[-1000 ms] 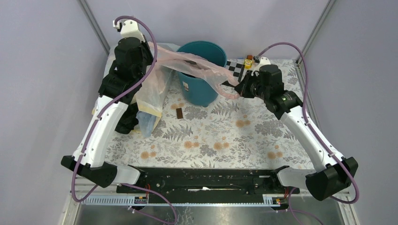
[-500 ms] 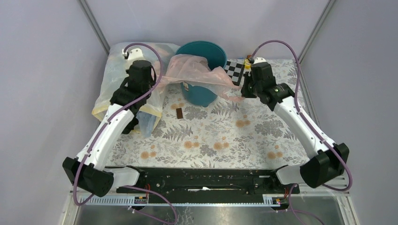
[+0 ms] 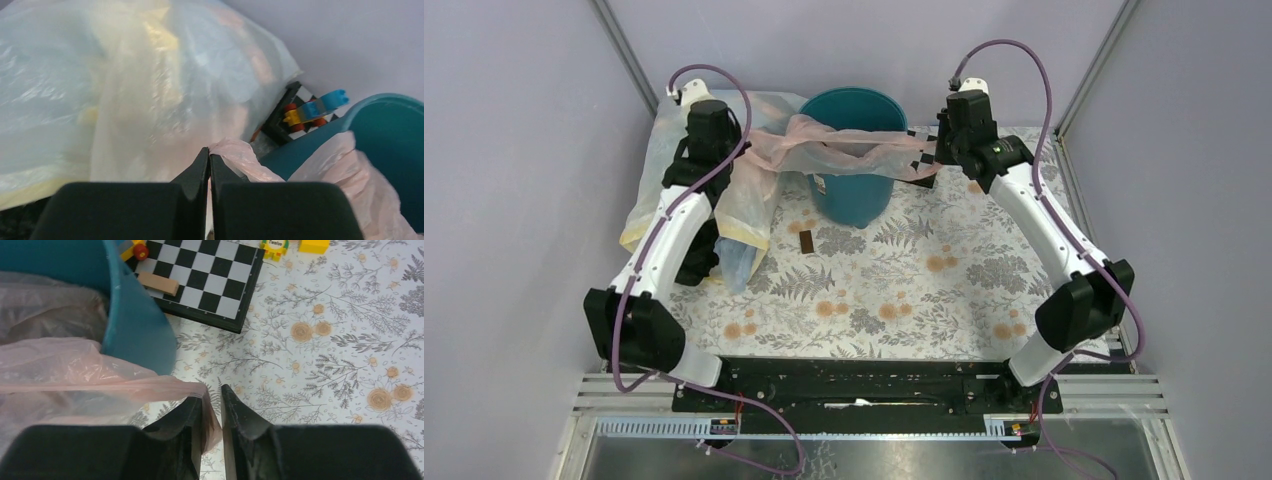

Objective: Put the trash bags into the trash bin

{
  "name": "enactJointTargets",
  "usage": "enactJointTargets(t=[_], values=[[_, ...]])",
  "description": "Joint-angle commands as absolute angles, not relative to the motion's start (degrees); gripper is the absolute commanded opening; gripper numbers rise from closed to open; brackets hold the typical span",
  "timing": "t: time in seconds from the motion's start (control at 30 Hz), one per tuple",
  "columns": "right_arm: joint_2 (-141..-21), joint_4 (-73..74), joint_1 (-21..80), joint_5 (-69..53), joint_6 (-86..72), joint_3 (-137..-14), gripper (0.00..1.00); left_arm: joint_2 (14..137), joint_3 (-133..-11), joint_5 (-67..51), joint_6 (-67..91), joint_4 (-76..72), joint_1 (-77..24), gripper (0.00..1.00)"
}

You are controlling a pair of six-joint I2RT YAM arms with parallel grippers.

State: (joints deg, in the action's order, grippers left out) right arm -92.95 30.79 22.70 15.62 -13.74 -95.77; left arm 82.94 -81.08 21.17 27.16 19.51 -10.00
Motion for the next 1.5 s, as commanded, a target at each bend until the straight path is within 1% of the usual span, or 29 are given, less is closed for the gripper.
enactJointTargets(t=[0.0, 0.1, 0.23, 0.43, 0.5, 0.67, 0.73, 0.83, 0.97, 1.03, 1.07, 1.27, 1.37, 1.47], values=[[-96.63, 30.73, 20.16, 17.11, -12.54, -98.7, 0.25, 87.87, -87.22, 15.44, 28.19, 15.17, -9.33, 0.0], [-98.53, 30.16, 19.21, 14.75, -12.42, -99.99, 0.29, 91.59, -90.22, 14.04, 28.21, 15.39, -9.21, 0.0], [-101.14, 30.15, 18.2, 12.48, -12.67, -101.52, 0.29, 97.67, -96.48, 11.15, 28.13, 17.77, -8.58, 0.0], [-105.67, 29.22, 16.78, 7.62, -13.5, -102.37, 0.38, 105.65, -103.79, 4.17, 27.93, 17.78, -8.34, 0.0], [-106.96, 28.59, 16.55, 4.9, -13.77, -102.86, 0.42, 108.28, -105.41, 0.72, 28.69, 16.7, -8.35, 0.0], [-109.08, 25.04, 16.38, -1.41, -15.21, -103.02, 0.46, 114.81, -106.57, -17.94, 34.15, 8.41, -7.85, 0.0], [-110.33, 24.5, 16.27, -3.11, -15.88, -104.06, 0.48, 117.58, -108.09, -21.51, 36.24, 7.99, -7.78, 0.0], [-112.55, 24.44, 15.6, -5.87, -17.12, -106.15, 0.49, 121.17, -110.68, -22.25, 38.25, 11.02, -7.57, 0.0], [-114.77, 23.59, 14.26, -9.36, -18.65, -107.92, 0.51, 123.56, -110.44, -24.47, 40.1, 9.78, -7.22, 0.0], [-115.34, 22.07, 13.84, -11.99, -19.16, -107.95, 0.58, 124.14, -109.71, -25.86, 40.97, 7.73, -7.1, 0.0], [-115.58, 21.28, 13.66, -13.02, -19.25, -108.01, 0.59, 124.33, -109.27, -26.72, 41.47, 6.45, -7.0, 0.0], [-116.2, 12.39, 13.52, -21.46, -18.85, -104.59, 0.59, 126.47, -108.14, -36.32, 47.81, -3.38, -6.92, 0.0], [-114.63, 6.58, 13.53, -24.44, -18.9, -100.32, 0.59, 126.43, -107.14, -41.38, 51.44, -5.96, -7.13, 0.0], [-112.0, 0.75, 13.66, -28.83, -19.57, -94.9, 0.58, 124.85, -104.51, -43.25, 51.53, -6.78, -8.2, 0.0]])
